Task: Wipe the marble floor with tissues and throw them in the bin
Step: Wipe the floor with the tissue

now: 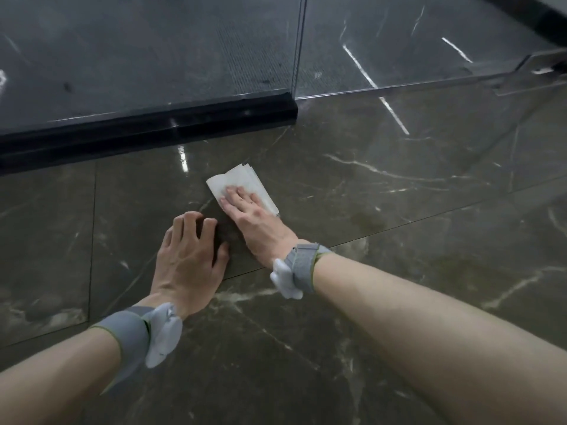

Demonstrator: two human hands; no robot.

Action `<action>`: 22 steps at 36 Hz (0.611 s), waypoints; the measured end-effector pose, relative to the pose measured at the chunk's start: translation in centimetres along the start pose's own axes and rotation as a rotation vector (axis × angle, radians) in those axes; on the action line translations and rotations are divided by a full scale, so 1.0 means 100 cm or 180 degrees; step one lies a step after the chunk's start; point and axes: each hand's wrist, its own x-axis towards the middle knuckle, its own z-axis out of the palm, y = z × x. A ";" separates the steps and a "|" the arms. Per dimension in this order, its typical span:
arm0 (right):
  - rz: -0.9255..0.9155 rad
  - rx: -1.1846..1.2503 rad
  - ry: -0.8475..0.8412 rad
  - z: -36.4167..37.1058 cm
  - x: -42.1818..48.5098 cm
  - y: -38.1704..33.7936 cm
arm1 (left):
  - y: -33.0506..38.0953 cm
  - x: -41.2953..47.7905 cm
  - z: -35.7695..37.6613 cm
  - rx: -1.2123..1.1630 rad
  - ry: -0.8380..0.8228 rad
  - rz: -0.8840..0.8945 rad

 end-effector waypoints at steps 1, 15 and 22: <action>-0.0035 0.0014 -0.0045 -0.003 0.000 0.002 | -0.001 -0.001 0.000 0.0006 -0.0007 -0.0019; -0.0237 0.0546 -0.0603 -0.022 0.006 -0.028 | 0.001 -0.004 0.000 0.0130 0.0284 0.0063; -0.0420 0.0304 -0.0754 -0.028 0.007 -0.019 | 0.000 -0.003 0.005 0.0240 0.0368 0.0195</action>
